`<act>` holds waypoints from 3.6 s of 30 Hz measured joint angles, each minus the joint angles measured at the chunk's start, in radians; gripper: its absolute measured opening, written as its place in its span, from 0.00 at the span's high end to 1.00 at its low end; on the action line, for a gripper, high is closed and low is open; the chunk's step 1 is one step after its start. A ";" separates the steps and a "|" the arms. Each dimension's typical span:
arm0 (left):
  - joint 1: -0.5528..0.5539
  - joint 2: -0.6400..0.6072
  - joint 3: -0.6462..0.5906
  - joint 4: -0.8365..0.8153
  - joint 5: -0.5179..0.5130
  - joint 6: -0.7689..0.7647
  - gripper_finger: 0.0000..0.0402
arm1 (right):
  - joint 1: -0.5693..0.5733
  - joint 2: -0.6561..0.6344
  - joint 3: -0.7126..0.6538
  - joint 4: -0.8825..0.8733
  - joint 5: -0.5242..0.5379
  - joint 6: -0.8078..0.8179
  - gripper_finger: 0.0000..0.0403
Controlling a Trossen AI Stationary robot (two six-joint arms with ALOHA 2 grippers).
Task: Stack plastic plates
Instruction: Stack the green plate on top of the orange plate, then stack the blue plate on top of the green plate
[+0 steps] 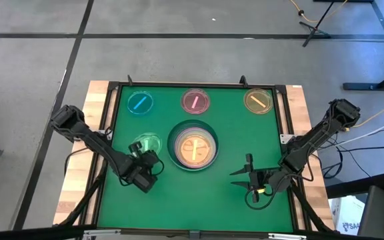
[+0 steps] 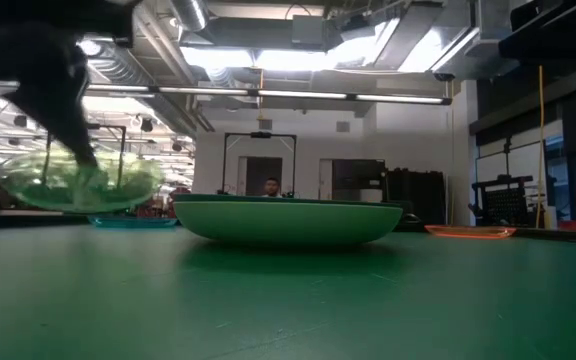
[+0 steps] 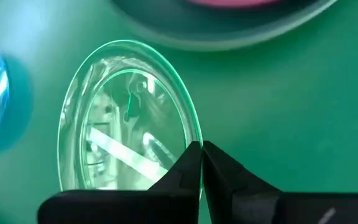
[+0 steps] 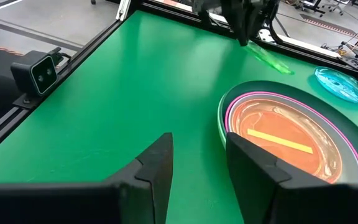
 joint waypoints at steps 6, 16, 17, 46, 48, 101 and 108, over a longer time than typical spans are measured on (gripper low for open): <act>0.004 0.000 0.099 0.009 -0.137 0.069 0.99 | 0.000 0.000 0.000 0.000 0.000 0.003 0.65; 0.067 -0.001 0.120 0.402 -0.248 0.423 0.99 | -0.001 0.000 0.000 0.000 0.000 -0.001 0.65; 0.079 -0.001 0.113 0.465 -0.238 0.471 0.99 | -0.002 0.000 0.000 0.001 0.000 -0.003 0.65; 0.261 0.213 0.102 0.818 0.012 0.729 0.98 | -0.013 0.000 0.000 -0.002 -0.009 -0.004 0.65; 0.261 0.213 0.102 0.817 0.013 0.729 0.95 | -0.013 0.000 0.000 -0.002 -0.008 -0.004 0.65; 0.921 0.054 0.102 -0.095 0.062 0.644 0.74 | -0.047 0.006 0.000 -0.043 0.041 -0.008 0.65; 1.047 0.131 0.102 -0.031 0.115 0.734 0.74 | -0.096 0.006 0.000 -0.056 0.041 -0.006 0.65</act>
